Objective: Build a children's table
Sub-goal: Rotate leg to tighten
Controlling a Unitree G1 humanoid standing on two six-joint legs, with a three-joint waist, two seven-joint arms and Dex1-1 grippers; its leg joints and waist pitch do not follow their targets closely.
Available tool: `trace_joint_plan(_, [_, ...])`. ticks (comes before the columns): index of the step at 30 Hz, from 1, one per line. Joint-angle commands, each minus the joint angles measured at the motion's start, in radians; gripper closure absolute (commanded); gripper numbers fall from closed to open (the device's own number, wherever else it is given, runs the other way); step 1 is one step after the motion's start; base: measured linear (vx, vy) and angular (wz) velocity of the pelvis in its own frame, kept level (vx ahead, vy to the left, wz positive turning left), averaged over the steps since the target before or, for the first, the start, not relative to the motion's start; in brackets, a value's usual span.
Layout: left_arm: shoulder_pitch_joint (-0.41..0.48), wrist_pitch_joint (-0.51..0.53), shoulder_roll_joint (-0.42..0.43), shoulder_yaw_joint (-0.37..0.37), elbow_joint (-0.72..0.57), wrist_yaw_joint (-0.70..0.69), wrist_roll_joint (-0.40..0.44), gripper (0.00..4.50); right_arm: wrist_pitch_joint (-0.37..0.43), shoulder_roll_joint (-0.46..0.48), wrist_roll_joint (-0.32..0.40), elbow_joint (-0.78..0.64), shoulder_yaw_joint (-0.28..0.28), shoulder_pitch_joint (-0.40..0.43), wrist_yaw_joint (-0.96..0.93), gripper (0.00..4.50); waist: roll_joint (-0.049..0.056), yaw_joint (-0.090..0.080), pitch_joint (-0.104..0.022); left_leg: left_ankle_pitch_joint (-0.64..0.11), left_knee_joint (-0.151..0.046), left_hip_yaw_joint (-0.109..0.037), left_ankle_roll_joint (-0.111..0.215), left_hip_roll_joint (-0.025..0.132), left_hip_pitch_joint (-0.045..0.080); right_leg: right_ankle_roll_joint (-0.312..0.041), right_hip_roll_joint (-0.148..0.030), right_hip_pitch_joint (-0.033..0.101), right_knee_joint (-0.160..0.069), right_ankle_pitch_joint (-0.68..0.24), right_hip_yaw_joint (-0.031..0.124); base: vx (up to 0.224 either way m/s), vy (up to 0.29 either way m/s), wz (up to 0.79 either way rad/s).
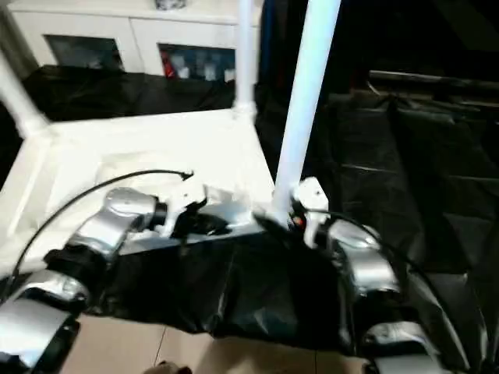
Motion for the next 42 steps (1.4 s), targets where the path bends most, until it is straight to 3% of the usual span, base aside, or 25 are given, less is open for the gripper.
trace_joint_plan(1, [0.004,-0.006,-0.001,-0.023,-0.028,-0.032,-0.002,4.5,0.025,-0.004,0.002,-0.022,0.063,0.014,0.092,0.67,-0.005,0.004,-0.061,-0.216,-0.068,-0.026,0.091,0.065,0.019,-0.273,-0.069,0.052,-0.072,-0.121,0.045,0.0,0.0,0.0])
trace_joint_plan(2, [0.006,-0.005,0.007,-0.024,-0.032,-0.043,-0.003,4.5,0.035,-0.015,0.006,-0.025,0.069,0.015,0.116,0.67,-0.002,0.004,-0.06,-0.226,-0.071,-0.028,0.078,0.068,0.02,-0.267,-0.07,0.051,-0.074,-0.145,0.046,0.0,0.0,0.0])
trace_joint_plan(5, [0.011,0.004,0.037,-0.031,-0.046,-0.087,-0.007,4.5,0.066,-0.038,0.024,-0.038,0.081,0.016,0.179,0.98,-0.006,0.003,-0.062,-0.225,-0.072,-0.028,0.065,0.068,0.021,-0.27,-0.07,0.051,-0.072,-0.132,0.047,0.0,0.0,0.0])
trace_joint_plan(10, [0.015,0.002,0.054,-0.036,-0.05,-0.113,-0.007,4.5,0.075,-0.047,0.019,-0.052,0.089,0.021,0.204,1.37,-0.007,0.004,-0.066,-0.175,-0.066,-0.026,0.082,0.064,0.018,-0.284,-0.071,0.052,-0.064,-0.061,0.046,0.0,0.0,0.0])
trace_joint_plan(12, [0.016,-0.002,0.058,-0.036,-0.048,-0.11,-0.006,4.5,0.075,-0.047,0.012,-0.052,0.093,0.024,0.197,1.59,-0.012,0.005,-0.065,-0.172,-0.065,-0.025,0.085,0.064,0.018,-0.284,-0.072,0.052,-0.066,-0.074,0.046,0.0,0.0,0.0])
trace_joint_plan(16, [0.015,0.0,0.035,-0.017,-0.047,-0.05,-0.012,4.5,0.079,-0.013,0.024,-0.044,0.069,0.029,0.13,1.75,-0.009,0.005,-0.063,-0.183,-0.067,-0.026,0.076,0.066,0.019,-0.277,-0.072,0.05,-0.068,-0.103,0.046,0.0,0.0,0.0])
trace_joint_plan(23, [-0.021,0.018,-0.065,0.013,0.006,0.153,0.003,4.5,0.07,0.107,0.002,0.026,-0.01,0.014,-0.184,1.78,-0.009,-0.004,-0.059,-0.265,-0.078,-0.033,0.012,0.062,0.025,-0.232,-0.076,0.044,-0.086,-0.249,0.05,0.0,0.0,0.0])
trace_joint_plan(24, [-0.036,0.015,-0.098,0.019,0.028,0.217,0.01,4.5,0.072,0.146,-0.002,0.046,-0.031,0.007,-0.286,1.78,-0.001,-0.006,-0.059,-0.269,-0.079,-0.033,0.007,0.062,0.026,-0.228,-0.075,0.042,-0.086,-0.245,0.051,0.0,0.0,0.0])
trace_joint_plan(27, [-0.063,0.026,-0.171,0.016,0.063,0.337,0.03,4.5,0.087,0.238,-0.033,0.071,-0.052,-0.007,-0.51,1.78,-0.005,-0.009,-0.06,-0.268,-0.081,-0.033,-0.008,0.06,0.029,-0.223,-0.071,0.04,-0.086,-0.217,0.052,0.0,0.0,0.0])
trace_joint_plan(33, [-0.064,0.041,-0.229,0.018,0.06,0.419,0.036,4.5,0.032,0.318,-0.086,0.099,-0.052,-0.026,-0.673,1.78,-0.005,-0.007,-0.062,-0.23,-0.077,-0.03,0.016,0.056,0.025,-0.224,-0.071,0.045,-0.083,-0.149,0.051,0.0,0.0,0.0])
trace_joint_plan(36, [-0.059,0.037,-0.232,0.018,0.051,0.401,0.03,4.5,0.007,0.328,-0.08,0.096,-0.057,-0.03,-0.677,1.08,-0.005,-0.007,-0.061,-0.238,-0.078,-0.031,0.025,0.057,0.023,-0.215,-0.071,0.047,-0.085,-0.164,0.051,0.0,0.0,0.0])
trace_joint_plan(40, [-0.042,0.012,-0.2,0.01,0.031,0.309,0.01,4.5,0.019,0.29,-0.063,0.055,-0.053,-0.029,-0.601,0.73,0.003,-0.009,-0.062,-0.256,-0.08,-0.032,0.021,0.058,0.026,-0.216,-0.069,0.046,-0.084,-0.156,0.052,0.0,0.0,0.0])
trace_joint_plan(42, [-0.028,0.004,-0.171,0.003,0.011,0.246,0.0,4.5,0.021,0.24,-0.054,0.028,-0.038,-0.024,-0.514,0.6,0.002,-0.009,-0.066,-0.228,-0.076,-0.032,0.038,0.057,0.019,-0.231,-0.07,0.054,-0.075,-0.086,0.051,0.0,0.0,0.0])
